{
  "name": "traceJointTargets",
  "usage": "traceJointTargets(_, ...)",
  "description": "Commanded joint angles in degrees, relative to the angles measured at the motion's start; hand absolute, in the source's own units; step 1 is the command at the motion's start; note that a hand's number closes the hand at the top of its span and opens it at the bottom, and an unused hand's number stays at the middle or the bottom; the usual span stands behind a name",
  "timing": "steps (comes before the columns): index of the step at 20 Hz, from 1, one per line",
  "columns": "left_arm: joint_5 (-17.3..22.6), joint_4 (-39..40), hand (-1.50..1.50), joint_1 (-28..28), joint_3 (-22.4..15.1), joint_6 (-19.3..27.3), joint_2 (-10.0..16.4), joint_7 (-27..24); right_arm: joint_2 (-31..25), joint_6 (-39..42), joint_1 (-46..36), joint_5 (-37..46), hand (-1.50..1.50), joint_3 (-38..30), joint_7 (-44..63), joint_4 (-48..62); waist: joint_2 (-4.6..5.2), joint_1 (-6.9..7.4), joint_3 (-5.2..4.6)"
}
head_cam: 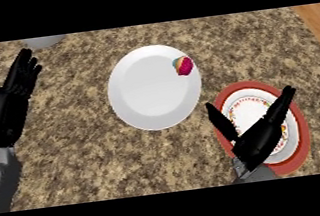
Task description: Pick the cupcake from the plate and place it in the plate
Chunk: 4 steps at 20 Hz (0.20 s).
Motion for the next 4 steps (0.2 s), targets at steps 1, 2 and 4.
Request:
traceJointTargets(1, 0.6, -0.7, 0.0, 0.4, 0.9, -0.9, 0.7, 0.1, 0.0, -0.7, 10.4, 7.1, -1.5, 5.4, 9.1, -9.7, 0.29, -0.25, 0.01)
traceJointTargets(2, -1.4, -0.8, 0.0, 3.5, -0.4, 0.6, -0.9, -2.6, 0.0, 1.6, 11.8, 8.4, -1.5, 5.9, 9.2, -13.1, 0.22, -0.32, -0.04)
traceJointTargets(4, -0.4, -1.4, 0.0, 3.4, -0.1, -0.6, -0.5, -2.1, 0.0, 3.2, 16.1, 14.4, -1.5, 7.2, 10.5, -15.2, 0.39, -0.35, -0.03)
